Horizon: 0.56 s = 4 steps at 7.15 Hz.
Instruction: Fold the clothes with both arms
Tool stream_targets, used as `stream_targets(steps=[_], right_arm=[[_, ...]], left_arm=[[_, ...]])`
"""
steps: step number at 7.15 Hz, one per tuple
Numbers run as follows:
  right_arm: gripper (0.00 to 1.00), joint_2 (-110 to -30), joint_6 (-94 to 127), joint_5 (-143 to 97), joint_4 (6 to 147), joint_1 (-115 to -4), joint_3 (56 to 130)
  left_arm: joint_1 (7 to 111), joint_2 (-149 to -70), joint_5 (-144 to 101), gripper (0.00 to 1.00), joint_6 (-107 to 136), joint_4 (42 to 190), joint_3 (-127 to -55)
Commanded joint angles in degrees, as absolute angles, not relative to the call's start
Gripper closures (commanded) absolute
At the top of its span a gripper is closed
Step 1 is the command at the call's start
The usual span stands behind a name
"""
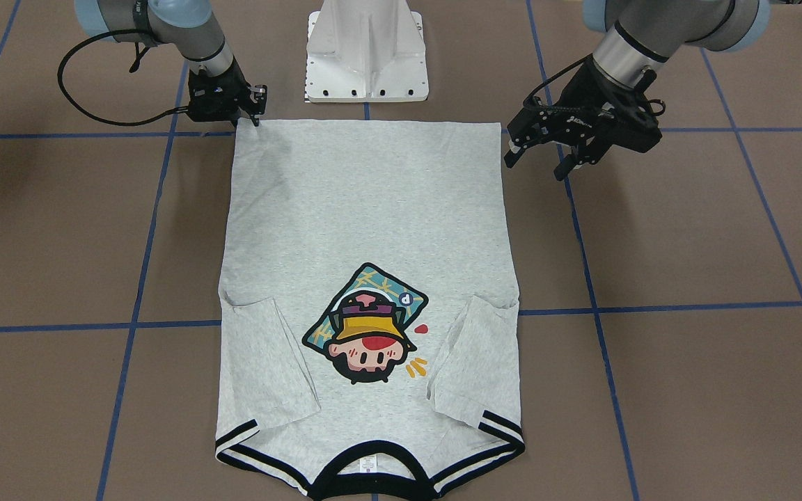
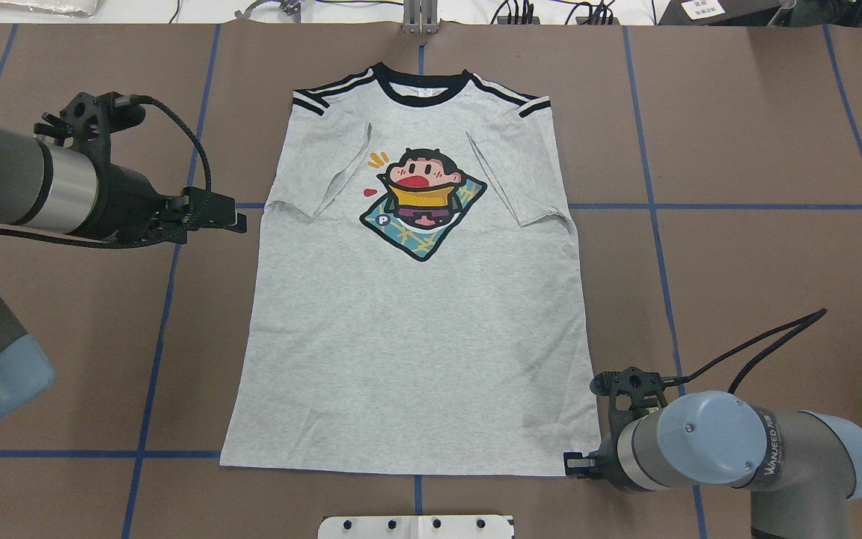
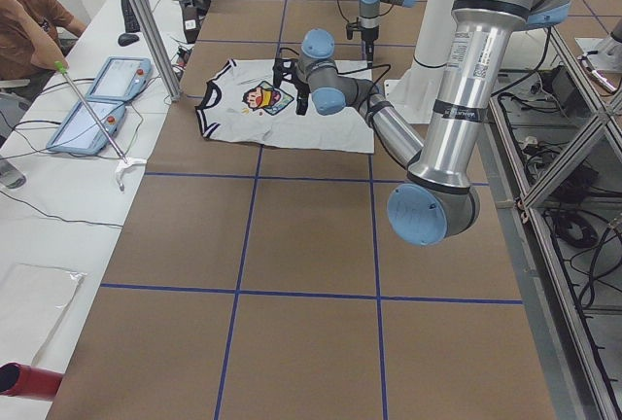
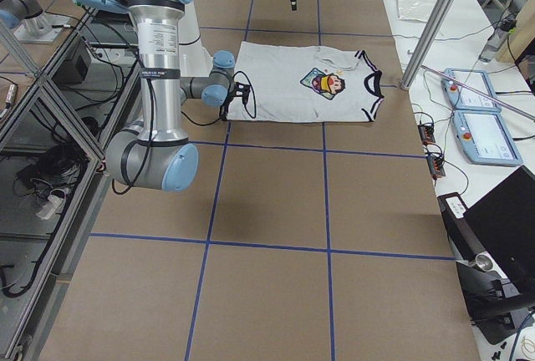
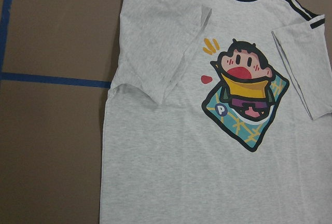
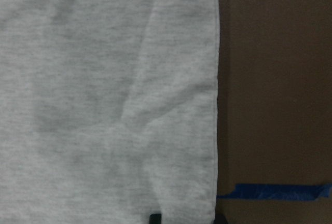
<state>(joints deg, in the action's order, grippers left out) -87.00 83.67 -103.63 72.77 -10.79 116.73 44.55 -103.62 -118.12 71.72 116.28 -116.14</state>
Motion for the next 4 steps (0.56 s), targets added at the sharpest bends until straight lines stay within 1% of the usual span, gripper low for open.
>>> stream_targets(steps=[1, 3, 4], right_arm=[[0.72, -87.1, 83.7, -103.7, 72.8, -10.9, 116.9], [0.78, -87.2, 83.7, -103.7, 72.8, -11.0, 117.2], [0.85, -87.1, 83.7, -103.7, 72.8, -11.1, 117.3]], left_arm=[[44.5, -103.6, -118.1, 0.0, 71.7, 116.3, -116.1], [44.5, -103.6, -118.1, 0.0, 71.7, 116.3, -116.0], [44.5, -103.6, -118.1, 0.0, 71.7, 116.3, -116.0]])
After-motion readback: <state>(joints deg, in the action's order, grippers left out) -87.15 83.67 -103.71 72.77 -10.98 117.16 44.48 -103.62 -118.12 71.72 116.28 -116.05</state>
